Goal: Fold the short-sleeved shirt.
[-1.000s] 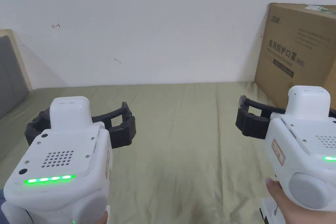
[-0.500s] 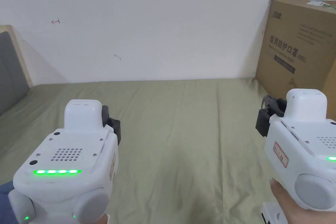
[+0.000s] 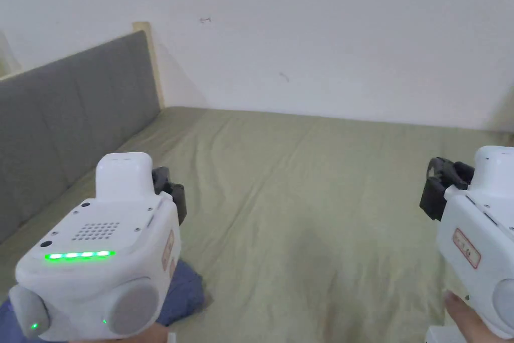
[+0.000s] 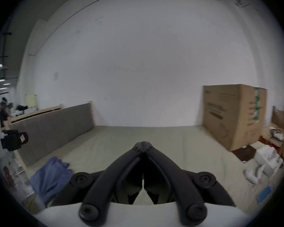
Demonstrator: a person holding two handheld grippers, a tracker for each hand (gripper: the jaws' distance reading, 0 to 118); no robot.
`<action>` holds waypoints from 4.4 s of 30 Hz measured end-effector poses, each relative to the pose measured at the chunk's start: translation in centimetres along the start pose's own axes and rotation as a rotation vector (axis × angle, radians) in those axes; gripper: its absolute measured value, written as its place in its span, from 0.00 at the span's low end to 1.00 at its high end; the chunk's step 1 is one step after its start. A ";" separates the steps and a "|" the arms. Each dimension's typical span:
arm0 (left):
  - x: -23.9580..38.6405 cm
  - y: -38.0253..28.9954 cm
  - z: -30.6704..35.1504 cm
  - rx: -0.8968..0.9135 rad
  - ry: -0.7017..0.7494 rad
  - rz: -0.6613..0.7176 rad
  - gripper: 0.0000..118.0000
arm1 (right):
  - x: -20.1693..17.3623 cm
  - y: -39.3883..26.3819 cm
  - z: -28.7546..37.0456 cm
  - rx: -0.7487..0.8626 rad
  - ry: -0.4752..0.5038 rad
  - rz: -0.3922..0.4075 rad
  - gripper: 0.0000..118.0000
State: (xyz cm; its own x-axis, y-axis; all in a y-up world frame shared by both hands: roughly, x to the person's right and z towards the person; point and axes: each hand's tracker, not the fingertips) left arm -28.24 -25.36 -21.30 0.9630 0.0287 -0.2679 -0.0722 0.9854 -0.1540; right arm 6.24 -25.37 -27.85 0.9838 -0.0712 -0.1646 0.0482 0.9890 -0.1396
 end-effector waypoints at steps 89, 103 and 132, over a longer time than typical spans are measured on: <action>20.9 -7.1 -12.1 -0.845 -0.760 0.076 0.92 | 18.7 -5.6 8.4 -0.278 -0.235 -0.245 0.00; 13.9 -4.3 -10.4 -0.595 -0.542 -0.078 0.00 | 16.3 -4.6 7.4 -0.250 -0.170 -0.189 0.00; 12.6 -14.0 -14.6 -0.784 -0.527 -0.032 0.00 | 24.3 -17.4 -13.3 -0.958 -0.061 -0.342 0.97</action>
State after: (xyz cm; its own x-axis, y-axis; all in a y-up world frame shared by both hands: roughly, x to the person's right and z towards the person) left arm -18.92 -41.23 -36.40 0.9470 0.2645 0.1821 -0.0133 0.5990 -0.8006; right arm 27.04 -46.03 -42.38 0.9517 -0.2971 0.0772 0.1963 0.3958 -0.8971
